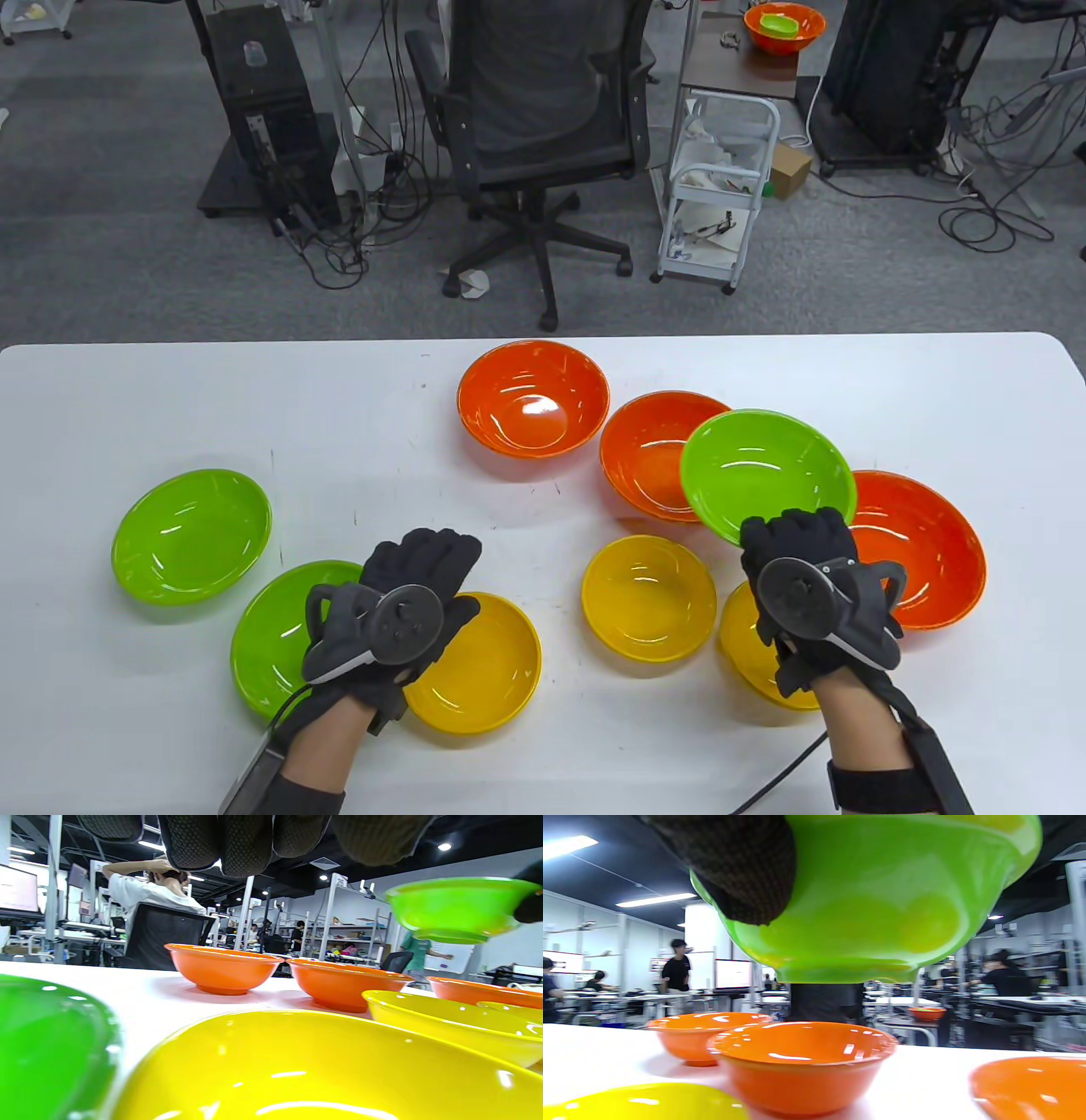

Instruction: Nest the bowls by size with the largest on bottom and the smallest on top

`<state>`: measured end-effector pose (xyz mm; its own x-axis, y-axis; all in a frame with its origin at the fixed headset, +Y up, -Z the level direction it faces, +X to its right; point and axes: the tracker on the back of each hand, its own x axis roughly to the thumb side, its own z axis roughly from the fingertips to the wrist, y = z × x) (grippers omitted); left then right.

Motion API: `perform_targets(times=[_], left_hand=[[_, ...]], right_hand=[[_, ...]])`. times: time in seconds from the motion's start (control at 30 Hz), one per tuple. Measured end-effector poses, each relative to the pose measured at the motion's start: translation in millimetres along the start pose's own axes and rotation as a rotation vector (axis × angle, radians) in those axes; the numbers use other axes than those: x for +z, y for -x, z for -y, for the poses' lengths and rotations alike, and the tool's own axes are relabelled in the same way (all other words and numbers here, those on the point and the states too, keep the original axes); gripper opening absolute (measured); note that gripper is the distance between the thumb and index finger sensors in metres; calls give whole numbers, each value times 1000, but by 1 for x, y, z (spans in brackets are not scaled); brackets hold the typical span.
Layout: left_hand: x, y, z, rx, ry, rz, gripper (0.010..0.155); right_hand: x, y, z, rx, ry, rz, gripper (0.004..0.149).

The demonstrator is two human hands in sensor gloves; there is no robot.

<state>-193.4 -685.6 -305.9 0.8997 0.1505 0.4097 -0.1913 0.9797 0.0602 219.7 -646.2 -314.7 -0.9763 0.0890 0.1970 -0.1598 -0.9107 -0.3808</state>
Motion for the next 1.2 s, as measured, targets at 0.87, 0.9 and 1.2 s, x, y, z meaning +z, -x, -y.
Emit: perform_targets(times=[0.87,0.9,1.2], left_hand=[[21,34,2,136,22,-95,72],[22,34,2,135,22,-94,72],[21,33,3,140,20,-94,71]], right_hand=[[18,83,-40,92,-157,-419,40],[18,84,-42,94,-172,-427,40],[19,90,-48,80,-224,-449,40]])
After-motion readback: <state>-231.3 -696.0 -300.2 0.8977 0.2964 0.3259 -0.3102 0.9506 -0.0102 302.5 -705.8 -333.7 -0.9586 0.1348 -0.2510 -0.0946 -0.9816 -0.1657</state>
